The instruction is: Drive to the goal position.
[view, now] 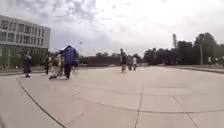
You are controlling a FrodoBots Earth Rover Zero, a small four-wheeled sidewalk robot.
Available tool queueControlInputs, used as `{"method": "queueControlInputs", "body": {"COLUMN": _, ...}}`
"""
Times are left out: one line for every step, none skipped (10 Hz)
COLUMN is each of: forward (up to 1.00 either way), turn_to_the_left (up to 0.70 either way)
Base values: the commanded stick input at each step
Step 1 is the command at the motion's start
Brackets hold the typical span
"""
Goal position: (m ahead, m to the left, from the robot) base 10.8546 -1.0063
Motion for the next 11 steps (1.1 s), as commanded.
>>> {"method": "queueControlInputs", "body": {"forward": 0.70, "turn_to_the_left": -0.35}}
{"method": "queueControlInputs", "body": {"forward": 0.70, "turn_to_the_left": -0.30}}
{"method": "queueControlInputs", "body": {"forward": 0.70, "turn_to_the_left": -0.10}}
{"method": "queueControlInputs", "body": {"forward": 0.70, "turn_to_the_left": 0.00}}
{"method": "queueControlInputs", "body": {"forward": 0.70, "turn_to_the_left": 0.00}}
{"method": "queueControlInputs", "body": {"forward": 0.70, "turn_to_the_left": 0.00}}
{"method": "queueControlInputs", "body": {"forward": 0.70, "turn_to_the_left": 0.00}}
{"method": "queueControlInputs", "body": {"forward": 0.70, "turn_to_the_left": 0.00}}
{"method": "queueControlInputs", "body": {"forward": 0.70, "turn_to_the_left": 0.00}}
{"method": "queueControlInputs", "body": {"forward": 0.70, "turn_to_the_left": 0.00}}
{"method": "queueControlInputs", "body": {"forward": 0.70, "turn_to_the_left": 0.00}}
